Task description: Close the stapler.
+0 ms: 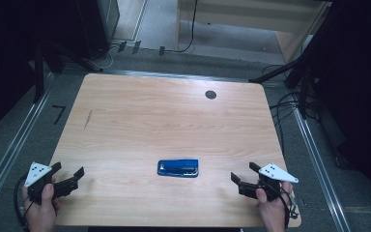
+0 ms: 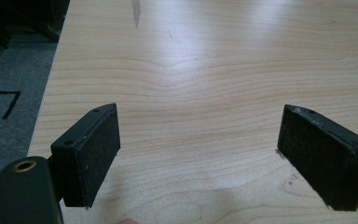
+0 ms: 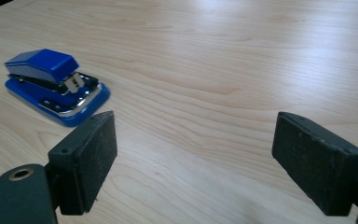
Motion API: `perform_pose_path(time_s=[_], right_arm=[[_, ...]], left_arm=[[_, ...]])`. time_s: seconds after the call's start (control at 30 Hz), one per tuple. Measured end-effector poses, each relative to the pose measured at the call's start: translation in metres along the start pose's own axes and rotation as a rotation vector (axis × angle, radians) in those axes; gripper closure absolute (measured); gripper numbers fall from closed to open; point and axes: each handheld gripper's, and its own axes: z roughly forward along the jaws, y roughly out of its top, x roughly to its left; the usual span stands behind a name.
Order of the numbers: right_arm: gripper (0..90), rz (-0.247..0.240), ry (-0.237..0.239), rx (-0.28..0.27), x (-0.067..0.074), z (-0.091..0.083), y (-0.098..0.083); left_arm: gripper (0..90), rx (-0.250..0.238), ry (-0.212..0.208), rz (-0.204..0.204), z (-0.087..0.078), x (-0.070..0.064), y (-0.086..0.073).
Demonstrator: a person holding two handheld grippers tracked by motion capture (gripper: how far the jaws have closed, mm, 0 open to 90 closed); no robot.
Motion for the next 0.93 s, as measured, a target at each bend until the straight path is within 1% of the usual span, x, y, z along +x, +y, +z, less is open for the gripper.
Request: perform_pose_path(time_s=[0.13, 0.3, 0.43, 0.57, 0.6, 0.73, 0.77, 0.87, 0.93], right_arm=[[14.2, 0.02, -0.029, -0.003, -0.013, -0.01, -0.004], [14.2, 0.03, -0.065, 0.001, -0.029, -0.022, -0.012], [14.2, 0.057, -0.091, 0.006, -0.042, -0.031, -0.02], [14.3, 0.083, -0.105, 0.01, -0.051, -0.038, -0.026], [14.3, 0.082, -0.111, 0.008, -0.053, -0.04, -0.027], [14.4, 0.101, -0.125, 0.009, -0.061, -0.046, -0.033], [14.4, 0.113, -0.129, 0.009, -0.062, -0.047, -0.034], [14.5, 0.128, -0.138, 0.004, -0.066, -0.05, -0.036], [14.5, 0.13, -0.138, 0.001, -0.068, -0.052, -0.037]], left_arm=[[13.9, 0.0, -0.001, 0.002, 0.0, 0.0, 0.0], [13.9, 0.002, -0.001, 0.003, 0.0, 0.0, 0.0], [13.9, 0.001, 0.0, 0.004, 0.001, -0.001, 0.0], [13.9, 0.005, -0.002, 0.002, 0.001, 0.0, 0.0], [13.9, 0.006, -0.003, 0.002, 0.001, 0.0, 0.0], [13.9, 0.006, -0.002, 0.003, 0.001, 0.0, 0.0], [13.9, 0.005, -0.003, 0.003, 0.001, 0.0, 0.0], [13.9, 0.006, -0.003, 0.002, 0.001, 0.0, 0.0], [13.8, 0.007, -0.004, 0.003, 0.001, 0.0, 0.0]])
